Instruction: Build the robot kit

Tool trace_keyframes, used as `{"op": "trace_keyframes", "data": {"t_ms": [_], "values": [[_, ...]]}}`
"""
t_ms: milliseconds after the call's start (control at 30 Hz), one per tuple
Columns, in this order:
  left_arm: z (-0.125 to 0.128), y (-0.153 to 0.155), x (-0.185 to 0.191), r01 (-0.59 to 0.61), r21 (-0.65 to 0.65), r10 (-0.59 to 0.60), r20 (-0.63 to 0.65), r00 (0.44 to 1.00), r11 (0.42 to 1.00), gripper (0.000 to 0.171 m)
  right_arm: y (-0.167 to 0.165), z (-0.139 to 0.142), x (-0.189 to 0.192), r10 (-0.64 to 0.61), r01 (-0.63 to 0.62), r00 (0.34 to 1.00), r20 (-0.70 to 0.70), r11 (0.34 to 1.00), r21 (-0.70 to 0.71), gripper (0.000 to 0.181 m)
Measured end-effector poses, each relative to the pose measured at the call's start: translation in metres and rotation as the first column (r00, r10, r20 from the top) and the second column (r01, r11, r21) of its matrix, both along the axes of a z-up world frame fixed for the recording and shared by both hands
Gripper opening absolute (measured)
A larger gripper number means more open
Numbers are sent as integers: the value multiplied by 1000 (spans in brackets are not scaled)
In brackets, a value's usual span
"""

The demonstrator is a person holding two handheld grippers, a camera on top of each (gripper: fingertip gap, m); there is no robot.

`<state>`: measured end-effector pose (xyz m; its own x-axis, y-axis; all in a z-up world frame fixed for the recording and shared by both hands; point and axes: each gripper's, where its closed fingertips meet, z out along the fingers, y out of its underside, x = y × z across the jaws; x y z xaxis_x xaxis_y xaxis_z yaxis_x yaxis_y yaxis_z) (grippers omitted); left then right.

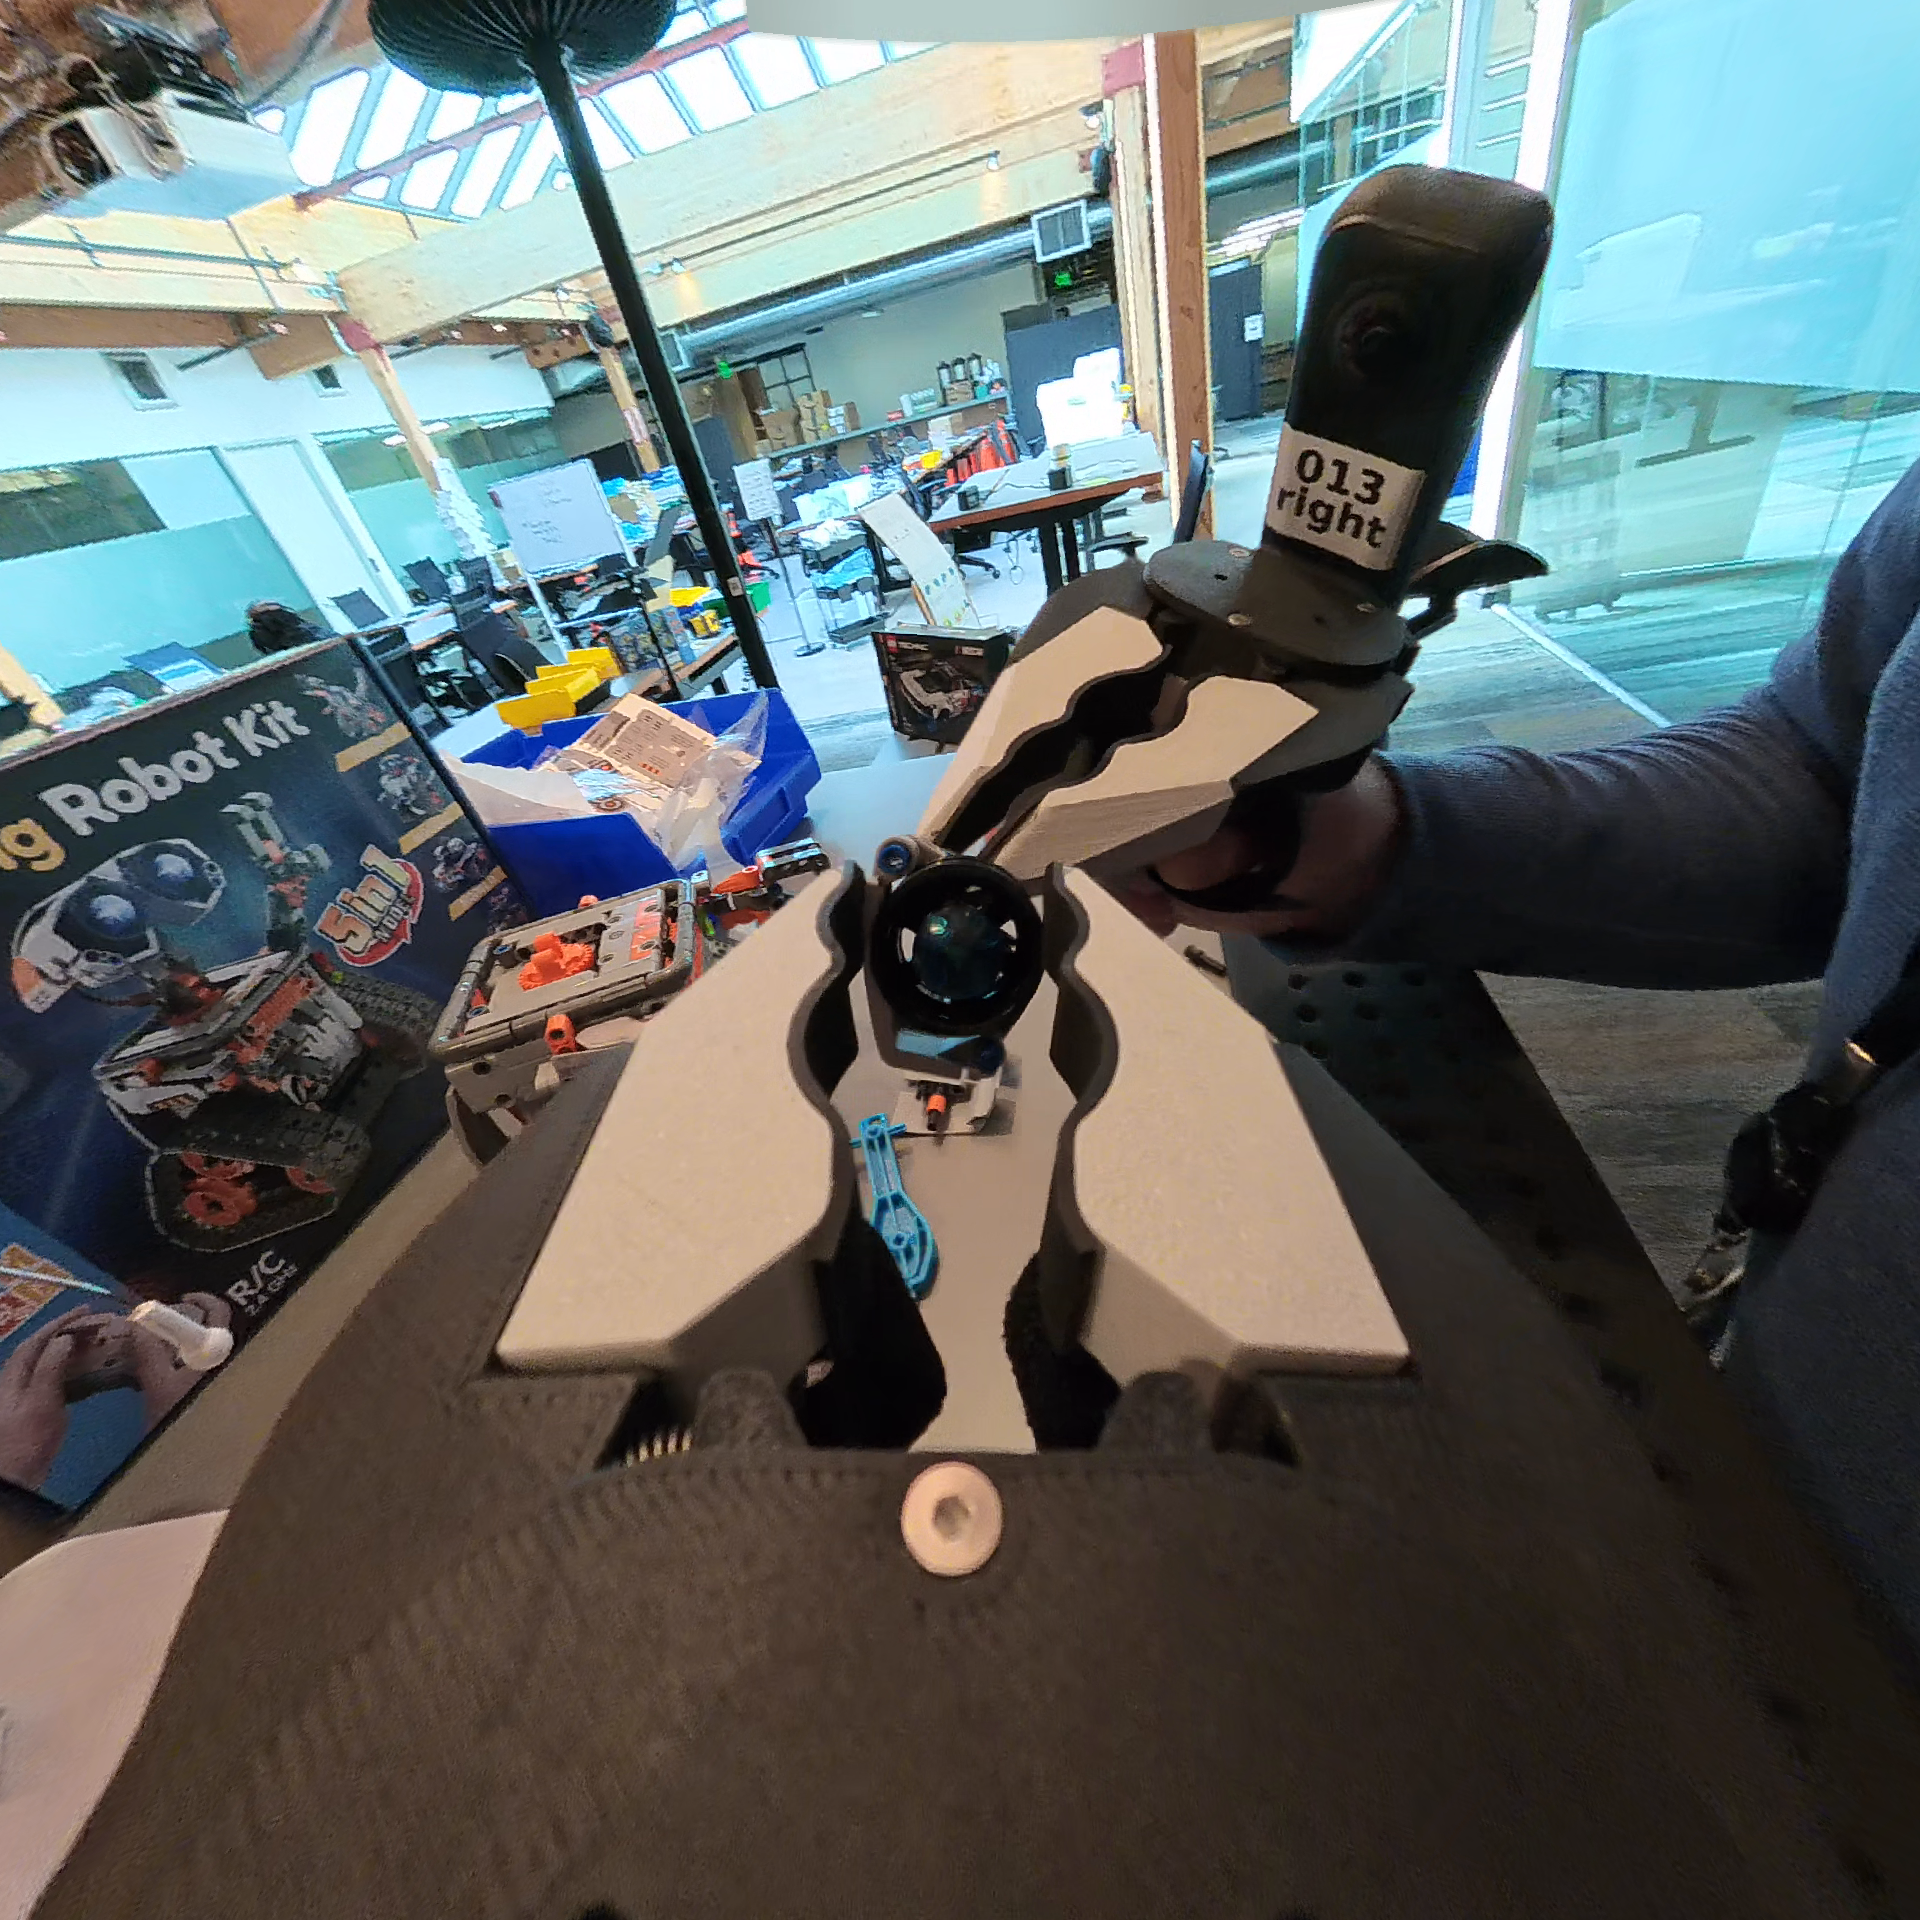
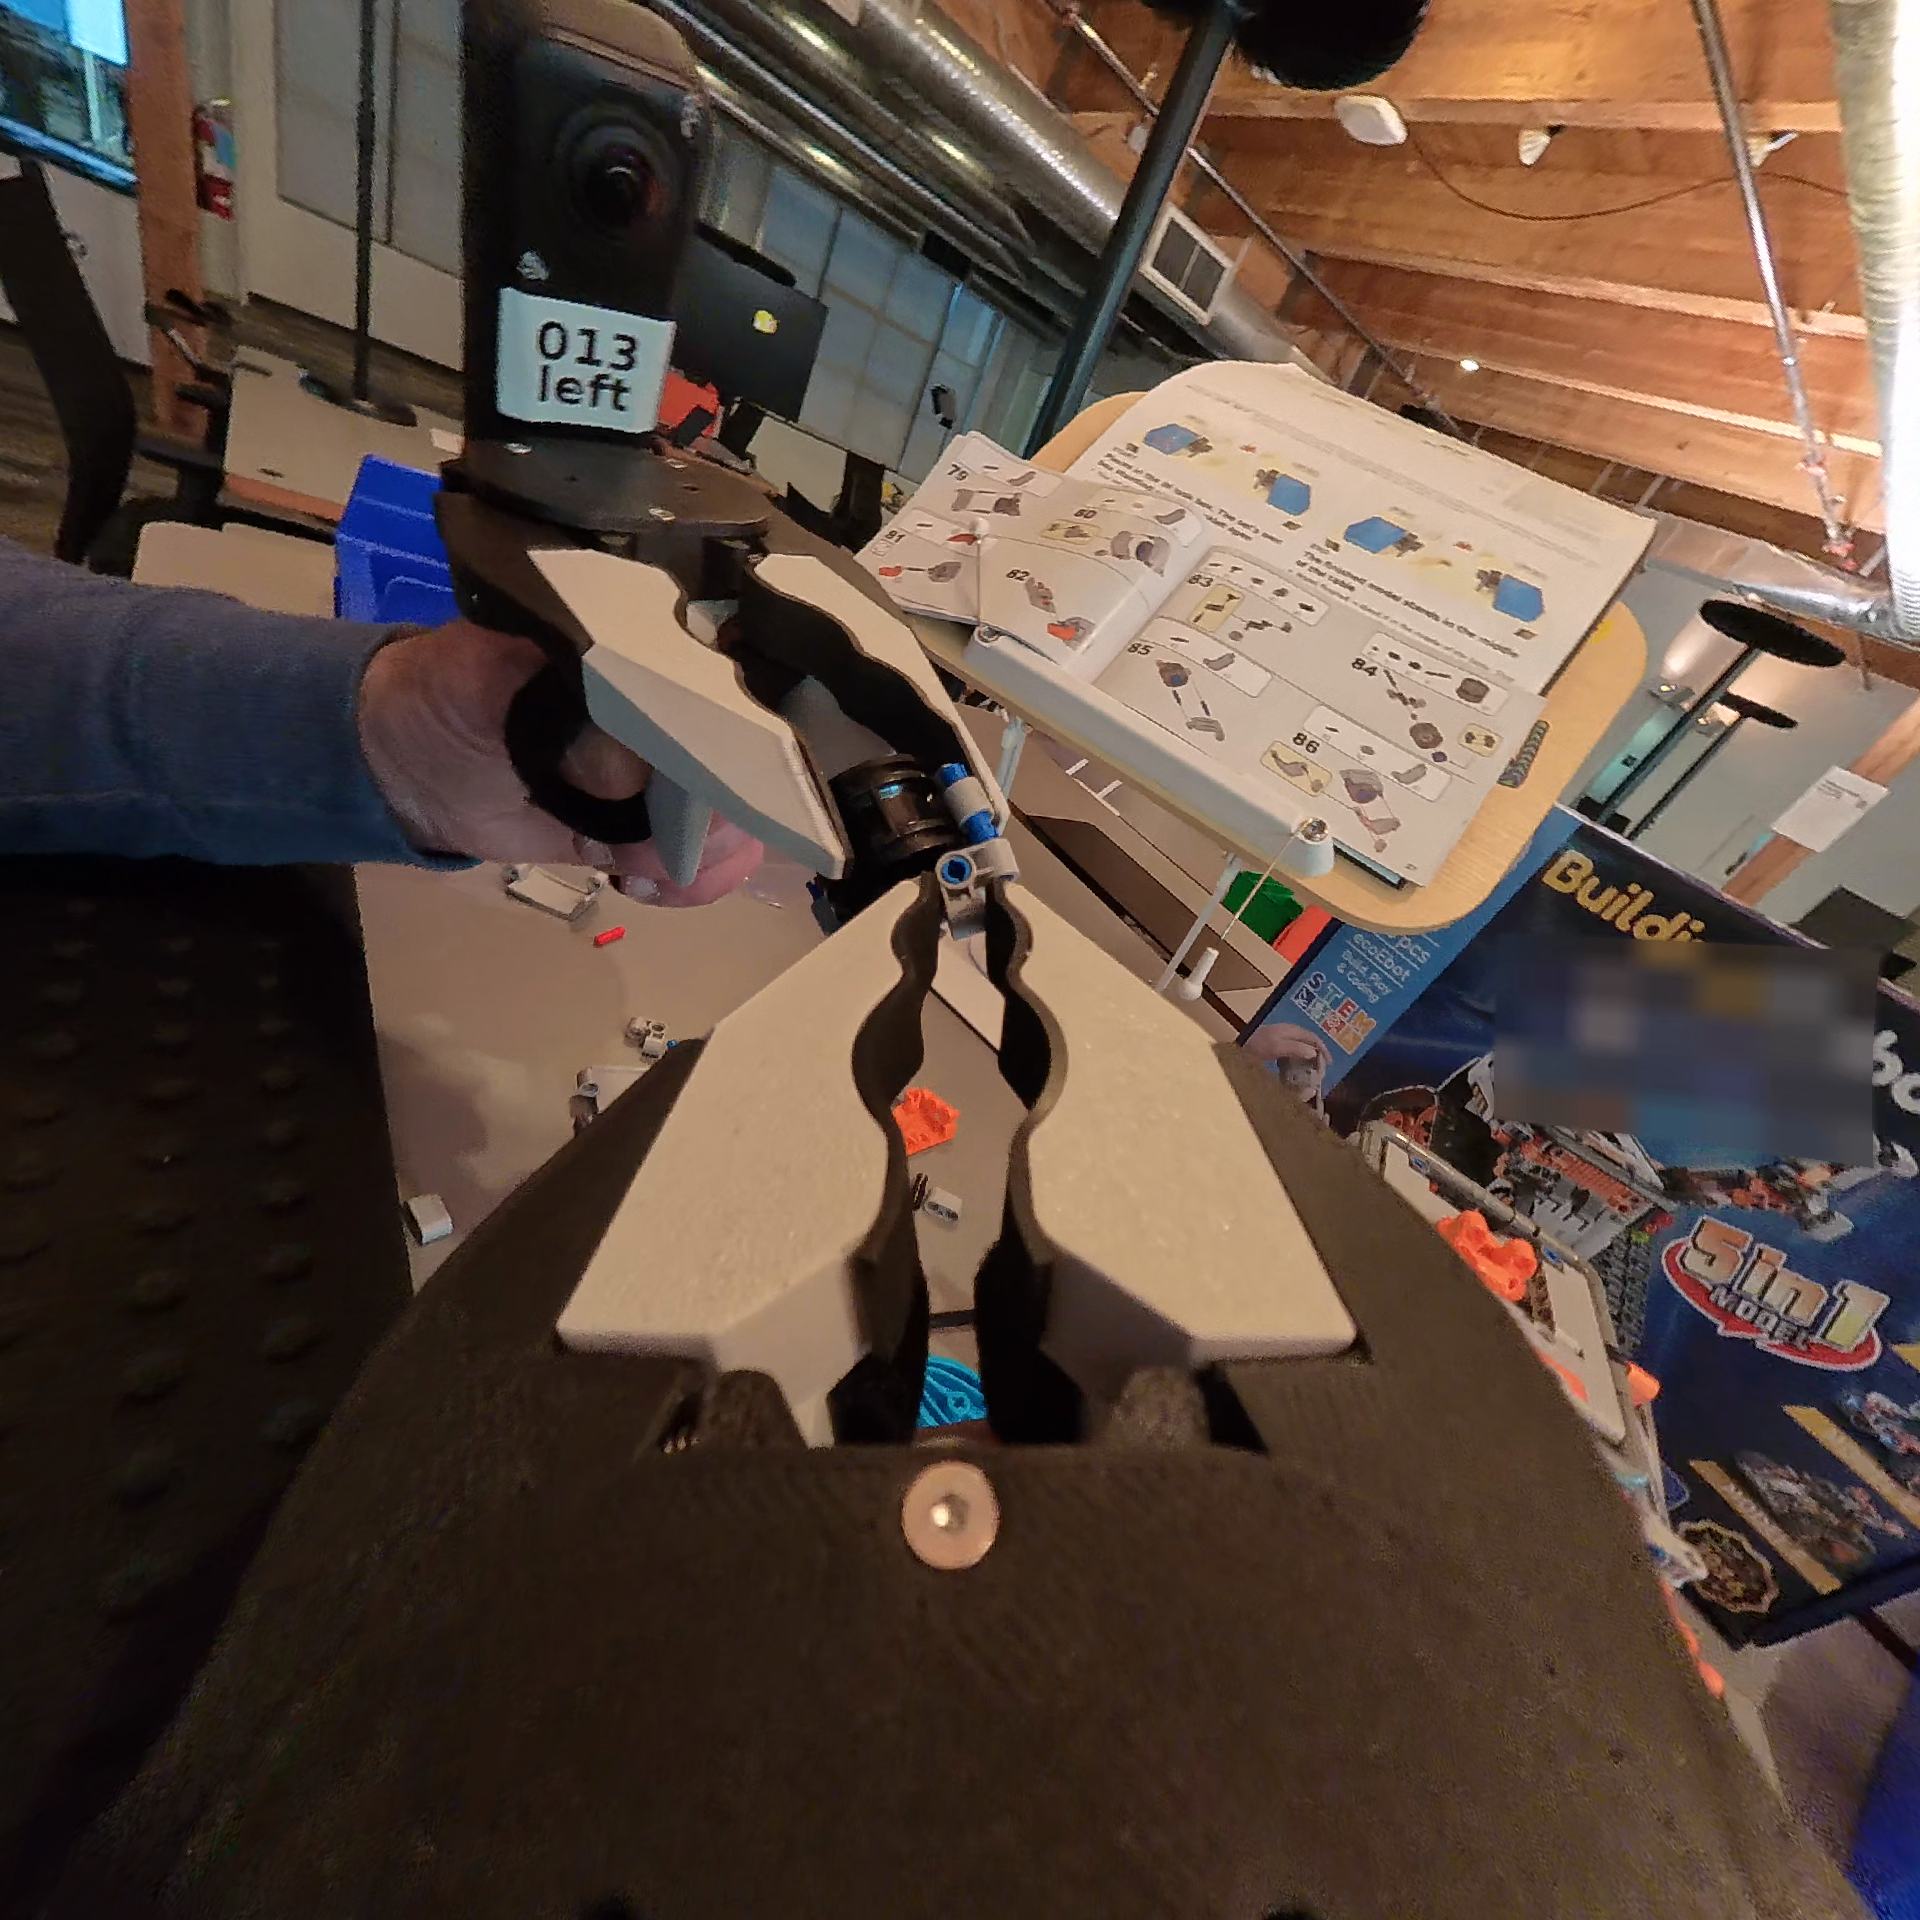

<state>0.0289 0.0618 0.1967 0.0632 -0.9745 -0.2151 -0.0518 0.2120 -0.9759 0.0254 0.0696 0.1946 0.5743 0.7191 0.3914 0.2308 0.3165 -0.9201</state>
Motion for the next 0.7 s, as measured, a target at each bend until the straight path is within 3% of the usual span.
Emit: {"op": "trace_keyframes", "data": {"t_ms": [267, 700], "values": [[0, 5, 0, -66, 13, 66, 7, 998, 998, 32, 4, -9, -3, -33, 30, 997, -67, 998, -49, 5], [-10, 9, -9, -42, -122, 40, -17, 999, 992, 34, 1, -8, -8, -73, 58, 989, 129, 992, 114, 5]]}}
